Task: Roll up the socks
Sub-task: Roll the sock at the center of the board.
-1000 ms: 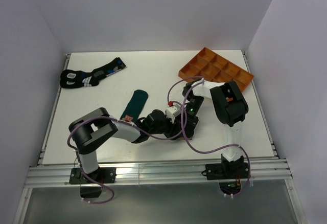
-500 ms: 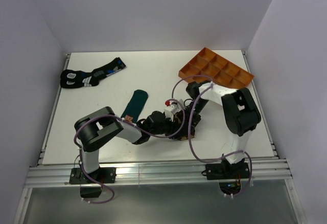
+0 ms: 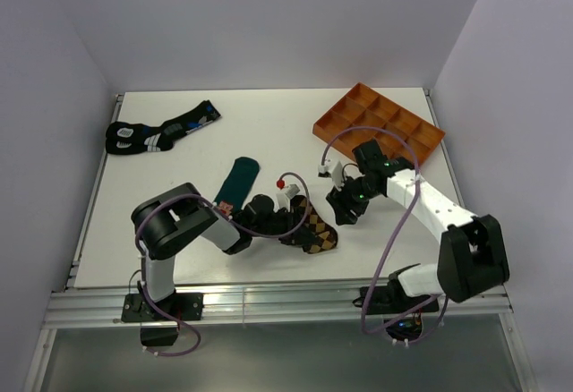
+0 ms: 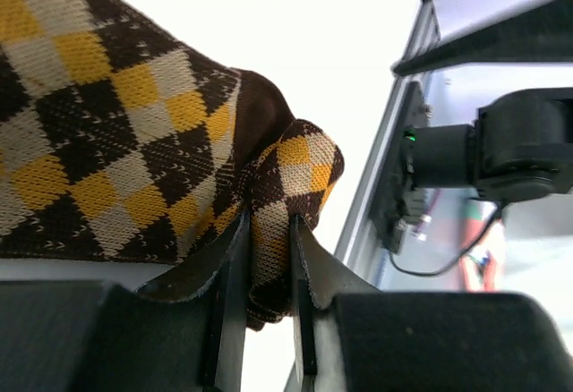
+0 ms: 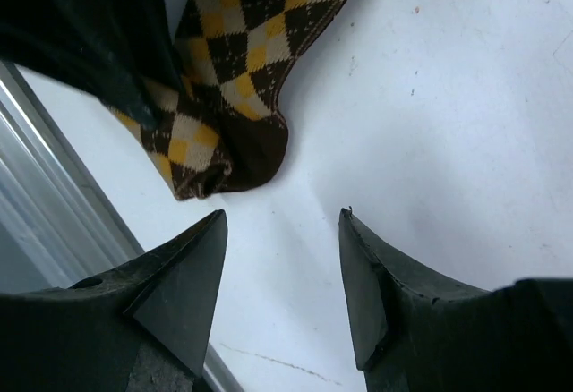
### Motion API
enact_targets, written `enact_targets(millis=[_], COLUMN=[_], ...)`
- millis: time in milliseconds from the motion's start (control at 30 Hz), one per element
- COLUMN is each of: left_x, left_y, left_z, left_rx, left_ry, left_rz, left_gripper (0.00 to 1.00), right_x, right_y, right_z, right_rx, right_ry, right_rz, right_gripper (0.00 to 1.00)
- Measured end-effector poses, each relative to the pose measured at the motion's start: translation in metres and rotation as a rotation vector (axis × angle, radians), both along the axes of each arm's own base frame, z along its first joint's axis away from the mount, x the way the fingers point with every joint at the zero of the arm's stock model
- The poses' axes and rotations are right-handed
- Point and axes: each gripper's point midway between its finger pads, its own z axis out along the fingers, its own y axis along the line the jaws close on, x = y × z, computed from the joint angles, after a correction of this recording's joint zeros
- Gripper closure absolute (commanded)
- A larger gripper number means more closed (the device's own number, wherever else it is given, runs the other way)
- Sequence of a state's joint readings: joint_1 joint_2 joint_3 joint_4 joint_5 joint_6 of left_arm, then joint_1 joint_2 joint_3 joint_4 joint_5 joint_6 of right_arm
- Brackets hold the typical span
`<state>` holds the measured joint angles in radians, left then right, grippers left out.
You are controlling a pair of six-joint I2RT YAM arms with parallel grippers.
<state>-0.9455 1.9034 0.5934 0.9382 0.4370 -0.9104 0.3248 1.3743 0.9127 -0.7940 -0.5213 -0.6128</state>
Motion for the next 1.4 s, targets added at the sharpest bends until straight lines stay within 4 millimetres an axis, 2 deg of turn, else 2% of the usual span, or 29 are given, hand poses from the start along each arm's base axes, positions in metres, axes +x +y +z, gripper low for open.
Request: enact_targets(millis=[200, 433, 500, 767, 1133, 1267, 1300, 1367, 1400], left_x=[0.000, 0.002, 0.002, 0.004, 0.002, 0.001, 0.001, 0.001, 0.001], left_y=[0.000, 0.001, 0.000, 0.000, 0.003, 0.004, 0.004, 0.005, 0.006], left_z=[-0.002, -0.004, -0.004, -0.005, -0.007, -0.007, -0.007, -0.007, -0.007], left_rx=[-0.018, 0.001, 0.016, 0.082, 0.095, 0.100, 0.100, 0.101, 0.102], left_ry=[0.126, 0.248, 0.271, 0.341, 0.383, 0.392, 0.395, 0.399, 0.403], left_rz=[-0.053, -0.125, -0.137, -0.160, -0.181, -0.184, -0.185, -0.186, -0.186], left_gripper=[1.00, 1.00, 1.00, 1.00, 1.00, 1.00, 1.00, 1.00, 0.99], right_x=[-0.015, -0.057, -0.063, -0.063, -0.063, -0.060, -0.060, -0.060, -0.059], right_y=[-0.002, 0.019, 0.023, 0.031, 0.040, 0.041, 0.042, 0.043, 0.043], right_z=[-0.001, -0.012, -0.013, -0.024, -0.048, -0.057, -0.060, -0.065, -0.066], right_rx=[-0.017, -0.015, -0.005, -0.022, -0.070, -0.093, -0.099, -0.105, -0.108], right_ry=[-0.088, -0.221, -0.250, -0.322, -0.400, -0.403, -0.399, -0.383, -0.381], right_rz=[0.116, 0.339, 0.380, 0.460, 0.529, 0.538, 0.539, 0.546, 0.545], right_gripper=[0.40, 0.33, 0.32, 0.32, 0.34, 0.43, 0.54, 0.67, 0.79])
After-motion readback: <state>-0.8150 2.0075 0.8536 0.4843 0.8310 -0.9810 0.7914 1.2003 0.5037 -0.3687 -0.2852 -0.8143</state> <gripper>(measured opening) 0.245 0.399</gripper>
